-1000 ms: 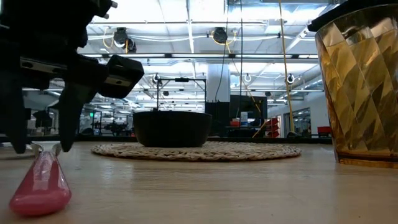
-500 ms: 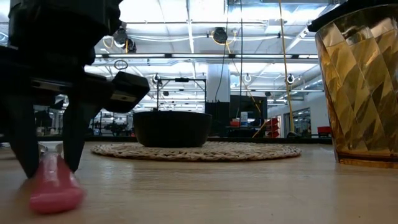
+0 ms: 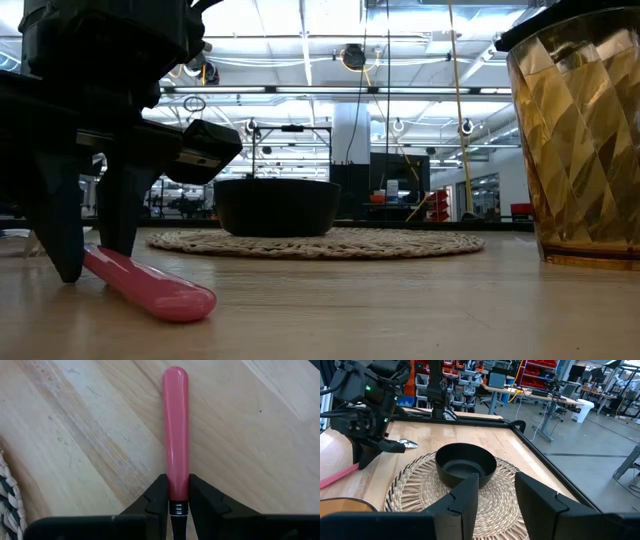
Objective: Pick & Place Utensil
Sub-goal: Put the pink fork into the black bowl
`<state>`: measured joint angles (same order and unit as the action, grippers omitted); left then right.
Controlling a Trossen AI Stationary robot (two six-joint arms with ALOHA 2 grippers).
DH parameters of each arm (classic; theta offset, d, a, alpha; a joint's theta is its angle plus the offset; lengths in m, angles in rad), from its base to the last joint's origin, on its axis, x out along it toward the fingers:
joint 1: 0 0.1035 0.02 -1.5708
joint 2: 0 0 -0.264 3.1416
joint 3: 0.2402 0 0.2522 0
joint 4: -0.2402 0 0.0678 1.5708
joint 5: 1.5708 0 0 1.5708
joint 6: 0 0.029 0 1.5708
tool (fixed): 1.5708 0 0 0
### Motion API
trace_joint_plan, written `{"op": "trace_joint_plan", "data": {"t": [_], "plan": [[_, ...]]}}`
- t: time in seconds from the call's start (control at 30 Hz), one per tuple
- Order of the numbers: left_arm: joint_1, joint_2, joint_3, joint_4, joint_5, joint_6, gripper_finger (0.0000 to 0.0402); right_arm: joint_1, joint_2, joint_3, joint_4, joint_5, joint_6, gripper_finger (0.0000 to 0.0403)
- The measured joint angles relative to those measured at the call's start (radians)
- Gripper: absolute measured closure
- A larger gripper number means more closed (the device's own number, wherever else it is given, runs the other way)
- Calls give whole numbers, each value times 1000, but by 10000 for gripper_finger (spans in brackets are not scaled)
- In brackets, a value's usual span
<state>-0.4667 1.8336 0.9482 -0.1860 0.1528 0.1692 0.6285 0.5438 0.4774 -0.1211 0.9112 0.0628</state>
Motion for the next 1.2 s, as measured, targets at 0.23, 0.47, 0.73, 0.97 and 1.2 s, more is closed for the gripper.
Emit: {"op": "trace_joint_plan", "data": {"t": [0.23,0.47,0.73,0.97,1.2], "plan": [[23,-12,-2,23,-17,-7,353,0,0,0,-2,0,0,275],[37,-45,-5,22,-56,-19,343,0,0,0,-3,0,0,275],[53,-120,-2,113,-59,-13,352,0,0,0,-4,0,0,275],[100,-233,-1,173,-165,27,343,0,0,0,-14,0,3,275],[187,-347,-2,253,-237,114,349,1,0,0,-12,-1,4,275]]}}
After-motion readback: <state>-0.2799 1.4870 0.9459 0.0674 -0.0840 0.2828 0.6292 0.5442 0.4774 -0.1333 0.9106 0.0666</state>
